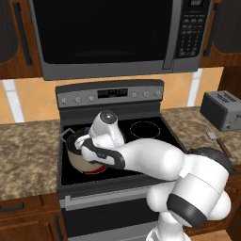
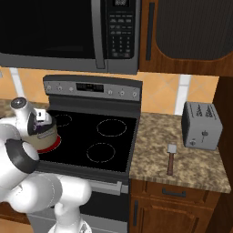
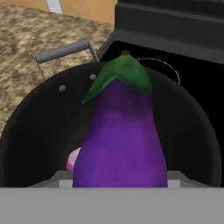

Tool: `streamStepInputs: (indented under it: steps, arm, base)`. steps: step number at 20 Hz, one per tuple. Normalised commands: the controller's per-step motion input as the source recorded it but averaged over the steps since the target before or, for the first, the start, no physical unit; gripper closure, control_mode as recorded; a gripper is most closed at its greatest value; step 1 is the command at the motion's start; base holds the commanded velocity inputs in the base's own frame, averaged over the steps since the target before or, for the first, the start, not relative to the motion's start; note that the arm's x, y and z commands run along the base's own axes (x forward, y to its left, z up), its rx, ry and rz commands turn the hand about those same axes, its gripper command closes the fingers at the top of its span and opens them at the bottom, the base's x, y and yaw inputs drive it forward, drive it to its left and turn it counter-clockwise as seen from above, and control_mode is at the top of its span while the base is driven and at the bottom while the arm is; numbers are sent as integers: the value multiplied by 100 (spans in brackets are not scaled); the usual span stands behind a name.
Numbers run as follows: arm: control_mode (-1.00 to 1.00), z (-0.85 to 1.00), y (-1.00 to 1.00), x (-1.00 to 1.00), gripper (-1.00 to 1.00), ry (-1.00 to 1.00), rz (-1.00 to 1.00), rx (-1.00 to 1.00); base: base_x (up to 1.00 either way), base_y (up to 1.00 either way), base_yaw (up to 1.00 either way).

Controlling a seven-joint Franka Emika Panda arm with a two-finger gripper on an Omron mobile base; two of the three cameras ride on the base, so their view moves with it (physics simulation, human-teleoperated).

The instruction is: Put the onion and eggplant in the pot. Retrieve the spatula and lightly stir the vegetables in the pot.

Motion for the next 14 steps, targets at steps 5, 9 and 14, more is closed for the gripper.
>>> streamStepInputs:
  steps: [5,9,14]
  arm:
    - [-100,2,2,2,-100,0,-5,-7]
    - [-100,29,0,-1,-100,-1,-2,-1]
    - [-100,64,-9,-30,-100,-10,0,0]
  base:
    - [0,0,0]
    - [0,0,0]
    - [0,0,0]
